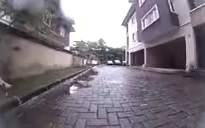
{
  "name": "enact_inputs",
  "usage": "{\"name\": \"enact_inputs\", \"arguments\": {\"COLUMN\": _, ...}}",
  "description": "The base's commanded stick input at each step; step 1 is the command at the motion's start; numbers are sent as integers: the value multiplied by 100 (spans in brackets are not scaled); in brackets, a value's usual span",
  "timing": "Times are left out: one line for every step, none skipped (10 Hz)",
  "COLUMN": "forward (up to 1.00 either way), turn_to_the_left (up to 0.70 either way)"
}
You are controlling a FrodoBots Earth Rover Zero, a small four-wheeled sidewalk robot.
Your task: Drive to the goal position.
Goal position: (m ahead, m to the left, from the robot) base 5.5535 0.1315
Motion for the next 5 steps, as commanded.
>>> {"name": "enact_inputs", "arguments": {"forward": 85, "turn_to_the_left": 0}}
{"name": "enact_inputs", "arguments": {"forward": 85, "turn_to_the_left": 0}}
{"name": "enact_inputs", "arguments": {"forward": 85, "turn_to_the_left": 0}}
{"name": "enact_inputs", "arguments": {"forward": 85, "turn_to_the_left": 0}}
{"name": "enact_inputs", "arguments": {"forward": 85, "turn_to_the_left": 0}}
